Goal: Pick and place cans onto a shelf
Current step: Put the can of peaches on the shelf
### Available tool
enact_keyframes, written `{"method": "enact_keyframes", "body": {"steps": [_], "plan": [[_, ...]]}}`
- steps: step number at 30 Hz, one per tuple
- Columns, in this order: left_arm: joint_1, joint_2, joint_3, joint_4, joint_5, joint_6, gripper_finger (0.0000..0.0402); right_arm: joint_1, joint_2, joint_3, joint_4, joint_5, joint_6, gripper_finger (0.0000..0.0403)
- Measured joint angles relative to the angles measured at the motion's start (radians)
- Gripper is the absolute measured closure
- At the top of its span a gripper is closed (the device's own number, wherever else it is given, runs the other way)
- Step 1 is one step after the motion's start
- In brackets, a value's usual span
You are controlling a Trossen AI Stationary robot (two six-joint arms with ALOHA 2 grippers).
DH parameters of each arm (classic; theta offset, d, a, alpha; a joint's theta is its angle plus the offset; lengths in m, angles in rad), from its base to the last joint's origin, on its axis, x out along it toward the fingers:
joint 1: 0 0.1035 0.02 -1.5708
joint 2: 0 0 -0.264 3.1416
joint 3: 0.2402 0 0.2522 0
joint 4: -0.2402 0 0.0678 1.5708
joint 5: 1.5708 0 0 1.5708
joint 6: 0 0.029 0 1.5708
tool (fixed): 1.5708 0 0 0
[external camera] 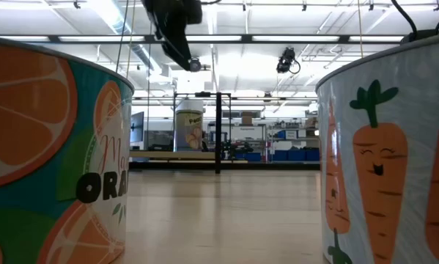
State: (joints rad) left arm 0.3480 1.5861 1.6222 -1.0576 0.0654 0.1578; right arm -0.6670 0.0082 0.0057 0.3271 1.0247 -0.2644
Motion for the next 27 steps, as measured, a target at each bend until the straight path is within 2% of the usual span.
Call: {"method": "enact_keyframes", "body": {"steps": [5,9,13,16,18,21,27], "plan": [[-0.146,-0.035,0.000,-0.182,0.014,-0.275,0.0112,0.000,0.000,0.000,0.000,0.001,0.000,0.0386],[-0.305,-0.032,-0.001,-0.359,0.105,-0.536,0.0128,0.000,0.000,0.000,0.000,0.000,0.000,0.0386],[-0.500,-0.030,-0.030,-0.398,0.158,-0.803,0.0129,0.000,0.000,0.000,0.000,0.000,0.000,0.0386],[-0.635,-0.037,-0.062,-0.396,0.276,-0.985,0.0123,0.000,0.000,0.000,0.000,0.000,0.000,0.0386],[-0.722,-0.037,-0.090,-0.392,0.318,-1.061,0.0117,0.000,0.000,0.000,0.000,0.000,0.000,0.0386],[-0.837,-0.036,-0.132,-0.386,0.324,-1.145,0.0104,0.000,0.000,0.000,0.000,-0.001,0.000,0.0386],[-1.041,-0.036,-0.225,-0.319,0.374,-1.187,0.0086,0.000,0.000,0.000,0.000,-0.001,0.000,0.0386]]}}
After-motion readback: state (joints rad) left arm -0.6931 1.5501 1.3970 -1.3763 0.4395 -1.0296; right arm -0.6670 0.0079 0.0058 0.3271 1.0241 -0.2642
